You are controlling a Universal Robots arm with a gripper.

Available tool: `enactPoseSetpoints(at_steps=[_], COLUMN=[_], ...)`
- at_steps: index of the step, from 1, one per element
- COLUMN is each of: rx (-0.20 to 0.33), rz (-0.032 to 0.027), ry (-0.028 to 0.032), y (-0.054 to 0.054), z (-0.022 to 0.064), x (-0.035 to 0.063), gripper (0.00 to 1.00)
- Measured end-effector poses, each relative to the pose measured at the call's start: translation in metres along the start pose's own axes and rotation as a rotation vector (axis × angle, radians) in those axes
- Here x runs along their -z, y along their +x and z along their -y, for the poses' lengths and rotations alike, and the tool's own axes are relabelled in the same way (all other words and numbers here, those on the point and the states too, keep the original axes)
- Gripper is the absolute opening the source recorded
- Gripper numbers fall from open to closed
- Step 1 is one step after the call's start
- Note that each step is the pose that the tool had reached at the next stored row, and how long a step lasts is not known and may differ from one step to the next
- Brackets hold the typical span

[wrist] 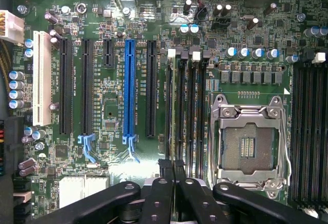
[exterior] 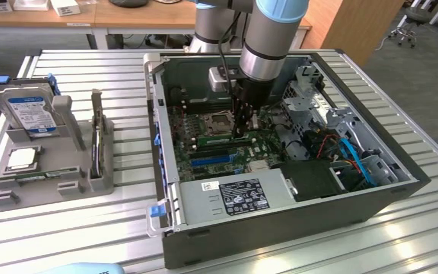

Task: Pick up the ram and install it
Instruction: 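Insert the ram into the slot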

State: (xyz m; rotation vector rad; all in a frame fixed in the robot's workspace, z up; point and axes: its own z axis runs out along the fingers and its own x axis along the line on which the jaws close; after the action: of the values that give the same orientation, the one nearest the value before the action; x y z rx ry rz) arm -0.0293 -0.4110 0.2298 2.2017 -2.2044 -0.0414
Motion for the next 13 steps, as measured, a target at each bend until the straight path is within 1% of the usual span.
enactPoseSetpoints(at_steps=[13], rx=[0.0], rz=[-0.0001], ry=[0.0003], y=[0.0], z=[0.0001], x=[-0.0008], gripper=[0.11])
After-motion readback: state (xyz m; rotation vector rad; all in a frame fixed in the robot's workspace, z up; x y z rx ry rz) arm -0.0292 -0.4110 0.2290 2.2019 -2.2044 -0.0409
